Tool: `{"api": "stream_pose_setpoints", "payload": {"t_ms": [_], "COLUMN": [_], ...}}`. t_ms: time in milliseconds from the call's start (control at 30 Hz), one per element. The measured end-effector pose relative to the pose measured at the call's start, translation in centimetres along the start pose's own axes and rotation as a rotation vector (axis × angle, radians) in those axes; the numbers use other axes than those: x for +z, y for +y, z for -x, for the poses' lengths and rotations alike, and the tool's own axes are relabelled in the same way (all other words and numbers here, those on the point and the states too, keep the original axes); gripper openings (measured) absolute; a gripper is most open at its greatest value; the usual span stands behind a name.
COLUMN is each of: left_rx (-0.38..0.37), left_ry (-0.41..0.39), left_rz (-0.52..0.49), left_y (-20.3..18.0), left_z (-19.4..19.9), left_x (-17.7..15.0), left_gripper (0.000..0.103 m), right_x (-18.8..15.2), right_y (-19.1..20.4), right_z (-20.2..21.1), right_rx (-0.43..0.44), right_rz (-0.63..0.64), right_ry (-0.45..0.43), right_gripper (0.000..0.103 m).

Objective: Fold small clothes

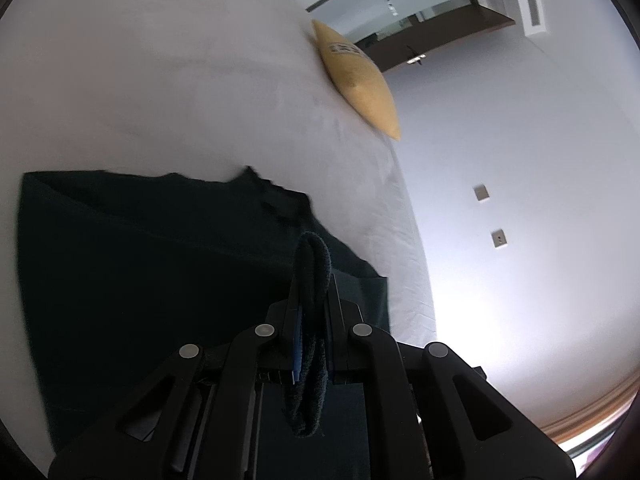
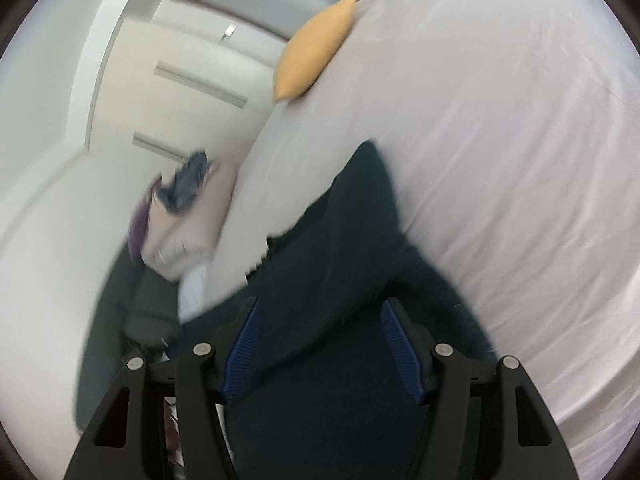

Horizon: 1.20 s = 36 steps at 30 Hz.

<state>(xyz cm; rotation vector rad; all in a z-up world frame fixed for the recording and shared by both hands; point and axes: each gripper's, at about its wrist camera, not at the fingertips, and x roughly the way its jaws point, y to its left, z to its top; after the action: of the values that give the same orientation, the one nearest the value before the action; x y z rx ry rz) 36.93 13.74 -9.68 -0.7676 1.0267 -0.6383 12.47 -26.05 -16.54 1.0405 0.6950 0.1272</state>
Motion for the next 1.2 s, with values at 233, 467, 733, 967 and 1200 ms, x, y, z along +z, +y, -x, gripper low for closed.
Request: {"api": "stream_pose_setpoints", "payload": {"t_ms": [233, 467, 733, 967, 1200], "left_rx": [0.017, 0.003, 0.002, -0.008, -0.052], "left_ry": [0.009, 0.018, 0.017, 0.031, 0.032], "left_rz": [0.031, 0.044, 0.055, 0.083, 0.089], "left_y": [2.2, 2.9, 3.6, 4.0, 3.3], "left_z": [-1.4, -2.7, -3.6, -5.8, -5.8], "left_x": [-0.5, -1.1, -1.2, -1.6, -1.7], "left_gripper": [0.007, 0.007, 0.007, 0.007, 0.007], "right_x": [-0.7, -1.5, 1.1, 1.5, -2.1], "right_y": [-1.3, -1.7, -1.3, -3.6, -0.5], "right_z": [-1.7, -4.4, -5.8, -3.7, -6.7], "right_rx": [0.123, 0.122, 0.119, 0.181, 0.177], "right_rz": [-0.203, -0.324, -0.244, -0.288, -0.216], "right_ry": [0.072, 0.127, 0.028, -0.083, 0.002], "right_gripper": [0.065, 0.065, 0.065, 0.057, 0.064]}}
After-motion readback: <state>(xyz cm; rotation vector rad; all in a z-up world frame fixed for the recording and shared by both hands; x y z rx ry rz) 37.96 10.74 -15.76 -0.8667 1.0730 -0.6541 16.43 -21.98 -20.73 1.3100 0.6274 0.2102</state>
